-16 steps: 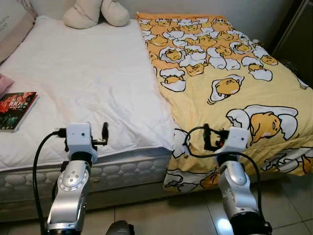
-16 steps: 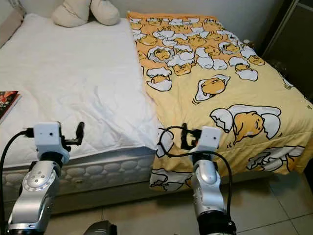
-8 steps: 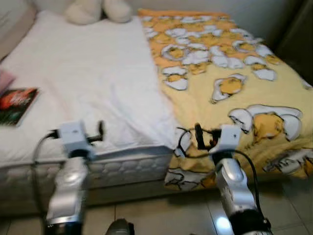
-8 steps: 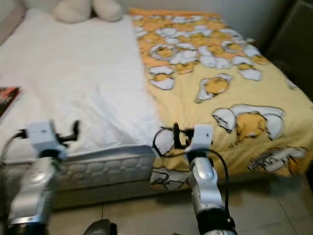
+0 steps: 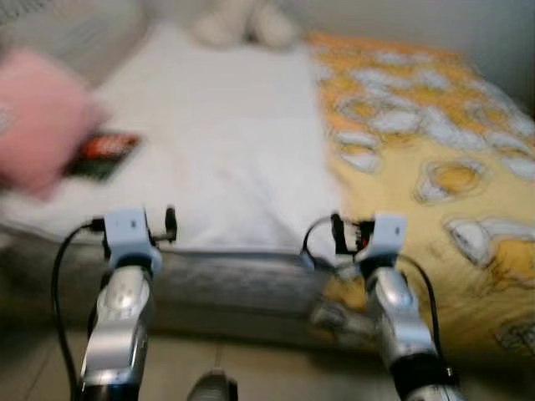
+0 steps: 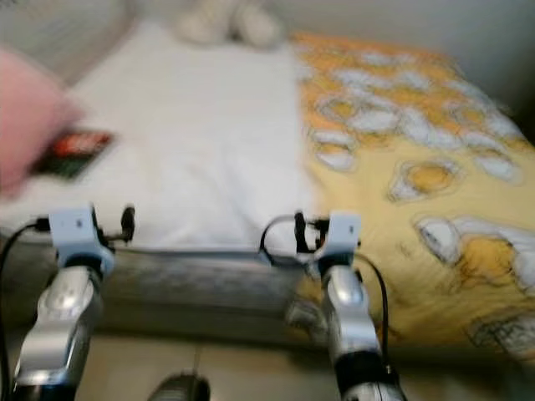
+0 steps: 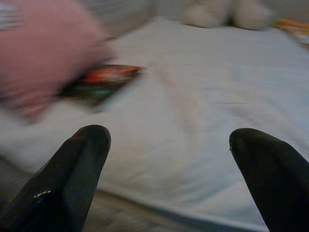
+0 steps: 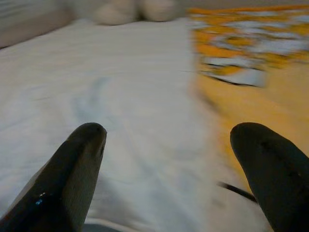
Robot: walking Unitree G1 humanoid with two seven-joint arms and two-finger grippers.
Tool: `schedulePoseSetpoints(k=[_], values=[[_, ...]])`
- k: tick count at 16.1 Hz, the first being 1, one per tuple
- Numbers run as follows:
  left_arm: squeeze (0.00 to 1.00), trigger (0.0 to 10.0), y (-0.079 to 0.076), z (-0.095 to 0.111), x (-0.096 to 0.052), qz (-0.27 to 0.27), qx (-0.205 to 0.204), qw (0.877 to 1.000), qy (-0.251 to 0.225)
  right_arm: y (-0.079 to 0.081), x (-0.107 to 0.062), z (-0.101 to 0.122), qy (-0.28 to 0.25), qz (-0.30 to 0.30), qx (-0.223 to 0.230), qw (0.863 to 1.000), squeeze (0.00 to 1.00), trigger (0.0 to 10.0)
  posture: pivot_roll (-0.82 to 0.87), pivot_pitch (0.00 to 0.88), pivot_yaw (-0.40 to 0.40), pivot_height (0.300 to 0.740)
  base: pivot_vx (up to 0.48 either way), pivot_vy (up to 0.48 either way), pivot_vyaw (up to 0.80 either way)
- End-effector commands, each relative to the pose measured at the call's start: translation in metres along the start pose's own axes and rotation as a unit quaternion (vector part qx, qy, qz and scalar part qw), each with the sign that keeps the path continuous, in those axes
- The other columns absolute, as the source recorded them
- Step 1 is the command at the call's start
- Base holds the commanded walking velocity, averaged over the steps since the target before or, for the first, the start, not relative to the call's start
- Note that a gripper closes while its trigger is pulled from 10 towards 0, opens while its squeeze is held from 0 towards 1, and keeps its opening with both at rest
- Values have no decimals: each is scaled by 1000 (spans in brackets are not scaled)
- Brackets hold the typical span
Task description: Clean up the room
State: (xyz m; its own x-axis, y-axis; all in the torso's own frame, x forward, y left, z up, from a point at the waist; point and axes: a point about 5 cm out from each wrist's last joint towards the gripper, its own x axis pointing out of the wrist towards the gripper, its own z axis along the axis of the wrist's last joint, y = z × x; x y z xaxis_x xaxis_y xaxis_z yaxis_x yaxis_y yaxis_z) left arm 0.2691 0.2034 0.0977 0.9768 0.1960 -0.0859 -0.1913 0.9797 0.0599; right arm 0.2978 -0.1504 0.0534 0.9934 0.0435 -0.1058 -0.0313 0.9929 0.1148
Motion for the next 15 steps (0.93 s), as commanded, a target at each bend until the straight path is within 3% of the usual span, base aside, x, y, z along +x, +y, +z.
schedulePoseSetpoints(k=[1, 9, 11, 15], values=[[0, 10000, 0, -2, -4, -5, 12, 1000, 3, 3, 4, 3, -4, 8, -4, 1000, 0, 10000, 97, 0, -40, 711, 0, -439, 669], [0, 10000, -9, 5, -7, -12, 27, 999, -18, 17, 12, 3, 1, 45, -3, 999, 0, 10000, 117, 0, -47, 711, 0, -434, 663], [0, 10000, -6, 5, -6, 11, 1, 1000, -13, 16, 14, 3, 4, 48, -3, 999, 0, 10000, 129, 0, -50, 711, 0, 0, 650], [0, 10000, -2, 3, -7, 25, 11, 1000, -8, 17, 16, 2, 6, 53, 1, 999, 8, 10000, 140, 0, -55, 711, 0, 0, 638]])
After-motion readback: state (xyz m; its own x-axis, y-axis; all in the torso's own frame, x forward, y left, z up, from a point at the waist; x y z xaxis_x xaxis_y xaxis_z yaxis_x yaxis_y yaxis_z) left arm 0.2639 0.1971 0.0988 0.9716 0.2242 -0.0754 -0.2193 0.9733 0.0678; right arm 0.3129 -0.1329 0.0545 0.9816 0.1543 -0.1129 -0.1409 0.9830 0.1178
